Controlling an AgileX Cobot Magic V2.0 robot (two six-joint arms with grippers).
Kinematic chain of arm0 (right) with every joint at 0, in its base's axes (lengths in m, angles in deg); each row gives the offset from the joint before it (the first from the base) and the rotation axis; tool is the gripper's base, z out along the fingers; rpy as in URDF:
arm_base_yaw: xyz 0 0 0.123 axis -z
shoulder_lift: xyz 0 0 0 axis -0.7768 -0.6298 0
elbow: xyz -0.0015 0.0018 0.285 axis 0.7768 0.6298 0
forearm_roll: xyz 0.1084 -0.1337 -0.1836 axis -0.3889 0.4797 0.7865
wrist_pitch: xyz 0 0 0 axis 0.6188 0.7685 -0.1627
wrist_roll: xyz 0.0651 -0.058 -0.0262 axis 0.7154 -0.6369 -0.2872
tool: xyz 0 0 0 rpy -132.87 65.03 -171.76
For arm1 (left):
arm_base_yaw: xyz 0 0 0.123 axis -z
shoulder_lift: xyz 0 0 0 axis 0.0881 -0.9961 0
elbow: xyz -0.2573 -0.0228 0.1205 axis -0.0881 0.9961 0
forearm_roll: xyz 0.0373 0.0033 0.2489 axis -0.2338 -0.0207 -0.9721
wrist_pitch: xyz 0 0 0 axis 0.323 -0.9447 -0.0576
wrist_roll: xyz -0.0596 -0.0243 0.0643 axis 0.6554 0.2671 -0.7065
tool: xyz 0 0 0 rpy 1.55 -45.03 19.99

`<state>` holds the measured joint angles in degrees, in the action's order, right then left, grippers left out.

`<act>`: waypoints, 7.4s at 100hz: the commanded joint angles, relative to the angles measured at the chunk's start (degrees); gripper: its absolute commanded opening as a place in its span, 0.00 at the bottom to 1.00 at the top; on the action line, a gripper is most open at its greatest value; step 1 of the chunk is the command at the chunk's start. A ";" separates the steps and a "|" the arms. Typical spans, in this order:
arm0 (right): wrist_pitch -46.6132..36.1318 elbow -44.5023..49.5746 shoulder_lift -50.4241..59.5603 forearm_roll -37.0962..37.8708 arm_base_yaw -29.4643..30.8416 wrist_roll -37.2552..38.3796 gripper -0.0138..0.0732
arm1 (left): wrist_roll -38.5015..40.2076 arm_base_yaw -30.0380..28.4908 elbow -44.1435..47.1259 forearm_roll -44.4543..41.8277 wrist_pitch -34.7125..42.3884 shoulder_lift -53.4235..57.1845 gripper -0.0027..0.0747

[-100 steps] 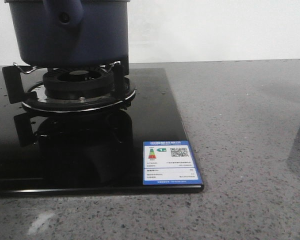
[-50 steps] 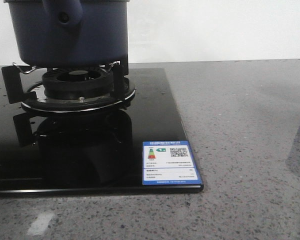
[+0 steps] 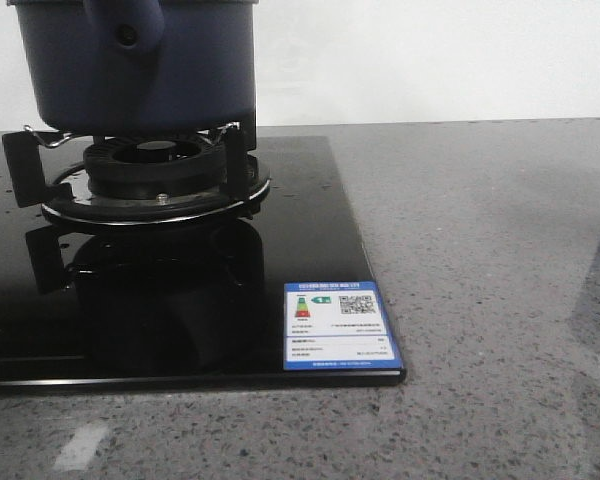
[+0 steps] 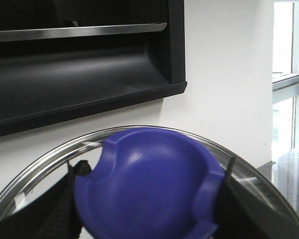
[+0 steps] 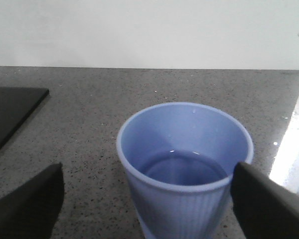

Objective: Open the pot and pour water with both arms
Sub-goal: 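Lift the blue cup with right gripper and carry it over the pot, then tilt the blue cup with right gripper to pour water into the pot, then carry the cup back and set it upright on the counter, right gripper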

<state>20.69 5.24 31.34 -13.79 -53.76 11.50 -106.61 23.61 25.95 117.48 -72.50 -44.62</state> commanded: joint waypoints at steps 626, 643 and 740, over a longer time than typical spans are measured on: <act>14.32 -84.80 -48.28 101.97 -28.62 7.65 0.57 | 0.47 0.23 7.33 3.53 11.05 16.33 0.36; 21.63 -84.08 -48.76 86.83 -29.04 30.39 0.57 | 0.47 0.23 7.33 3.53 11.05 16.33 0.36; 3.05 -36.32 -34.83 58.56 -12.50 50.85 0.57 | 0.47 0.23 7.47 3.53 7.16 14.09 0.36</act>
<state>29.98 -31.90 -6.50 44.20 -67.22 61.81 -106.39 23.61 35.37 118.52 -62.91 -30.99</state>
